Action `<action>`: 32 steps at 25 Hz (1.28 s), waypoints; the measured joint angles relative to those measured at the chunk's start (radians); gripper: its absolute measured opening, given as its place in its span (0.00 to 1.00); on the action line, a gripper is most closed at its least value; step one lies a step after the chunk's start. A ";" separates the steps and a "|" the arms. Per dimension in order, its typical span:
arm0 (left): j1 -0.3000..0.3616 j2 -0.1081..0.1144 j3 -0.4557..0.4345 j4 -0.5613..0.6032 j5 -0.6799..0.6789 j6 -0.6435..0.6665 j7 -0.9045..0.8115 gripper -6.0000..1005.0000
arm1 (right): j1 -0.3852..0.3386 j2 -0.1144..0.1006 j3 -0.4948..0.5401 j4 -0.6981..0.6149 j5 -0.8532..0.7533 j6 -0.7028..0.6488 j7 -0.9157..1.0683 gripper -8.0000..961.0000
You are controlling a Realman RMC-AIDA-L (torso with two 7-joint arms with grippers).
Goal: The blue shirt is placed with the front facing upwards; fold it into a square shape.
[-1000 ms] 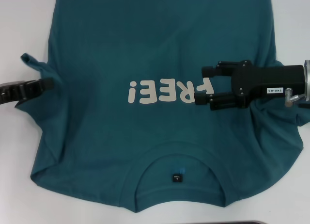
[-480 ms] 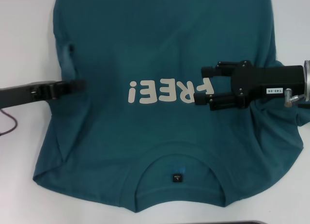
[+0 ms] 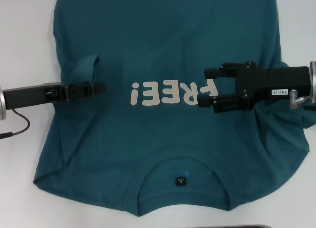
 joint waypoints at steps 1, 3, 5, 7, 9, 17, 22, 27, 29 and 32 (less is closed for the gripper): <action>0.000 0.000 0.003 0.000 0.000 0.000 0.000 0.47 | 0.001 0.000 0.000 0.000 0.000 0.000 0.000 0.95; 0.000 0.000 0.009 -0.001 0.000 0.000 0.000 0.52 | 0.002 0.000 0.000 0.000 0.000 -0.001 0.000 0.95; 0.000 0.000 0.009 0.000 0.000 0.002 0.000 0.57 | 0.003 0.000 0.000 0.000 0.000 -0.001 0.000 0.95; -0.002 0.001 0.013 0.005 0.000 0.002 0.001 0.62 | 0.004 0.000 0.000 0.000 0.000 -0.001 0.000 0.95; -0.005 0.001 0.024 0.008 0.000 0.002 0.000 0.67 | 0.005 0.000 0.000 0.000 0.000 -0.002 0.000 0.95; -0.013 -0.013 0.040 0.004 0.000 -0.006 0.007 0.67 | 0.008 0.000 0.000 0.000 0.000 -0.002 0.000 0.95; -0.016 -0.015 0.042 0.001 -0.008 -0.053 0.052 0.67 | 0.008 0.000 0.000 0.000 0.000 -0.001 0.000 0.95; -0.021 -0.024 0.045 -0.004 -0.013 -0.082 0.096 0.66 | 0.007 0.000 0.000 0.000 0.000 -0.001 0.000 0.95; -0.021 -0.033 0.047 -0.015 -0.012 -0.083 0.102 0.66 | 0.007 0.000 0.000 0.000 0.000 -0.001 0.001 0.95; -0.020 -0.037 0.048 -0.029 -0.005 -0.102 0.105 0.66 | 0.006 0.000 0.000 0.000 0.000 0.000 0.002 0.95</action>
